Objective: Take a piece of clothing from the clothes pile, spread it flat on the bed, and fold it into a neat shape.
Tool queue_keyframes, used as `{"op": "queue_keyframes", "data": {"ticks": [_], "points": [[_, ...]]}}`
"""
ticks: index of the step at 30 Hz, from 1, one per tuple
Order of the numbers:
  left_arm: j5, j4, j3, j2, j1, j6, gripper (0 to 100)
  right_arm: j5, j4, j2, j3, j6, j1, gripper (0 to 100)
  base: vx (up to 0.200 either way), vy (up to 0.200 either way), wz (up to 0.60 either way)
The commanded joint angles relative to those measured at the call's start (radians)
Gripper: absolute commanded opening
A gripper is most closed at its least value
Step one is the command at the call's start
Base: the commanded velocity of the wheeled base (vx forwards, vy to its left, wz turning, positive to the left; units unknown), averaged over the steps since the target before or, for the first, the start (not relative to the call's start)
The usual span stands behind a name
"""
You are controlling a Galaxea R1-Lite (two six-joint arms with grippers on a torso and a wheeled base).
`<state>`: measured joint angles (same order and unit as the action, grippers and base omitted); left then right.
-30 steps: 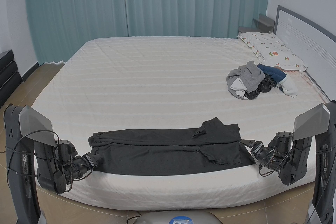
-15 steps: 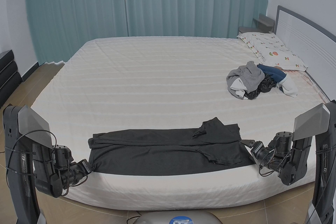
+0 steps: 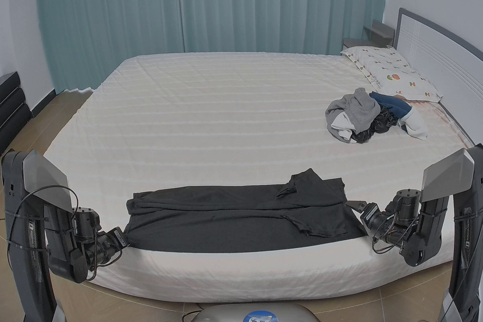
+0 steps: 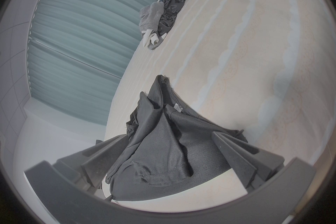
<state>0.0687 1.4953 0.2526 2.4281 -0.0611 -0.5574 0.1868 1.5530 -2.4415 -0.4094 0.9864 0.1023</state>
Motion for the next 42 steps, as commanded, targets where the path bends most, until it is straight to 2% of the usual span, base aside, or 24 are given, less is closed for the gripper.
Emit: {"op": "queue_keyframes", "data": {"ticks": [1, 3, 4, 11, 14, 18, 20, 23, 31, 38, 42], "points": [[0.000, 0.000, -0.001, -0.007, -0.006, -0.001, 0, 0.000, 0.007, -0.001, 0.000, 0.000, 0.000, 100, 0.000, 0.000, 0.00], [0.000, 0.000, -0.003, -0.007, -0.005, -0.002, 0, 0.000, 0.007, -0.001, 0.000, 0.000, 0.000, 100, 0.000, 0.000, 0.00], [0.002, 0.000, -0.003, -0.007, -0.005, -0.002, 100, 0.000, 0.007, -0.001, 0.000, 0.000, 0.000, 100, 0.000, 0.000, 0.00], [0.014, 0.000, 0.004, -0.061, -0.014, -0.032, 100, 0.005, 0.007, 0.010, -0.003, 0.015, -0.010, 100, 0.000, 0.000, 0.00], [0.029, 0.000, 0.013, -0.092, -0.017, -0.071, 100, 0.005, 0.007, 0.022, -0.006, 0.038, -0.020, 100, 0.000, 0.000, 0.00], [0.045, 0.000, 0.030, -0.129, -0.019, -0.177, 100, 0.006, 0.007, 0.044, -0.008, 0.092, -0.027, 100, 0.000, 0.000, 0.00], [0.046, 0.000, 0.033, -0.132, -0.020, -0.194, 100, 0.006, 0.007, 0.053, -0.009, 0.110, -0.029, 100, 0.000, 0.000, 0.00], [0.059, 0.000, 0.037, -0.126, -0.022, -0.196, 100, 0.008, 0.009, 0.071, -0.002, 0.115, -0.033, 100, 0.000, 0.000, 0.00], [0.066, -0.001, 0.048, -0.119, -0.022, -0.197, 100, 0.000, 0.009, 0.081, 0.000, 0.107, -0.024, 100, 0.200, 0.000, 0.00], [0.071, 0.000, 0.056, -0.092, -0.022, -0.199, 100, -0.007, 0.009, 0.133, 0.020, 0.094, 0.030, 100, 0.200, 0.000, 0.00], [0.071, 0.000, 0.059, -0.076, -0.020, -0.220, 100, -0.012, 0.001, 0.144, 0.015, 0.078, 0.138, 100, 0.000, 0.000, 0.00]]}}
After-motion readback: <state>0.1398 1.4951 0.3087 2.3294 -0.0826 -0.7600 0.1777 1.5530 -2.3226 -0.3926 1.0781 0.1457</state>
